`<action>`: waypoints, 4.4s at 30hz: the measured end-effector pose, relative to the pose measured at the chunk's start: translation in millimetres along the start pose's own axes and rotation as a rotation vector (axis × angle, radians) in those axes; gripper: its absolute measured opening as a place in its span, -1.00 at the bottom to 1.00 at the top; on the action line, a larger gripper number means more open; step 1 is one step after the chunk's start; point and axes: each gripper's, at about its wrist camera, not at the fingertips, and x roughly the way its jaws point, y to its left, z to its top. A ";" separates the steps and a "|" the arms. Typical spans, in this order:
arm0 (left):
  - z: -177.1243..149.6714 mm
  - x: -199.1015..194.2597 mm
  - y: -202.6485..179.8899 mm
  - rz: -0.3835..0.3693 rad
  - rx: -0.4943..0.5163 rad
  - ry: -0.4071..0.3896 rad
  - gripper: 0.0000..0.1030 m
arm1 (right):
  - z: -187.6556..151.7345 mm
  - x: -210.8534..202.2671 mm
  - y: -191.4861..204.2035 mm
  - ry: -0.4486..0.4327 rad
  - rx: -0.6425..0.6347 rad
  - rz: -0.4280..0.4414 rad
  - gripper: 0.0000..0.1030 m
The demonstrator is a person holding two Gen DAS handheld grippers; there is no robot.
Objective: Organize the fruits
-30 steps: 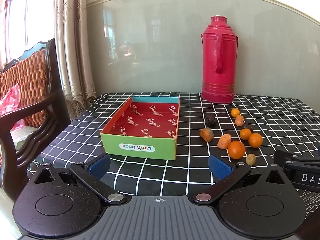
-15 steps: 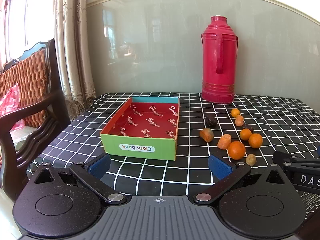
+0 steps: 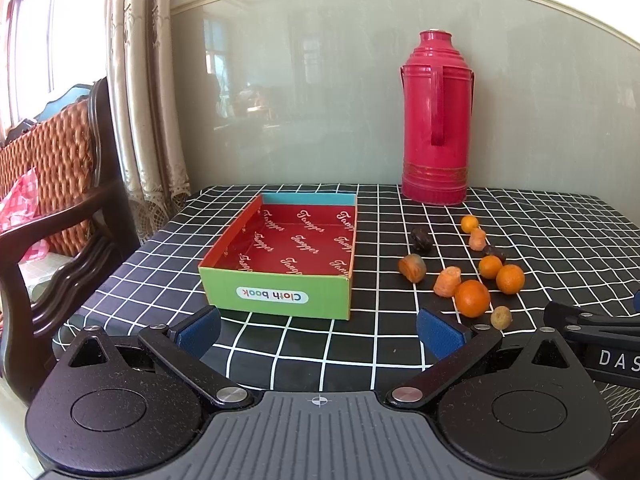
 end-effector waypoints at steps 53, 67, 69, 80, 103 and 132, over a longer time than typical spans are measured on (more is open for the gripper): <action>-3.3 92.7 -116.2 -0.225 0.173 -0.017 0.50 | -30.6 57.5 -145.2 -0.167 0.318 -0.269 0.89; -6.2 142.3 -125.6 -0.314 0.007 0.089 -0.01 | -34.6 76.6 -136.8 -0.138 0.306 -0.226 0.89; -7.2 140.0 -126.0 -0.333 -0.005 0.075 -0.21 | -35.3 77.9 -138.3 -0.132 0.311 -0.226 0.89; -3.2 135.6 -114.3 -0.329 -0.013 0.027 -0.24 | -37.1 80.8 -134.3 -0.121 0.302 -0.216 0.89; 41.4 203.4 26.0 0.250 -0.030 0.084 -0.23 | -31.5 96.7 -70.4 -0.095 0.131 -0.040 0.89; 18.5 131.9 93.7 0.263 -0.140 -0.085 1.00 | -33.7 133.5 -10.5 0.001 0.008 0.100 -0.15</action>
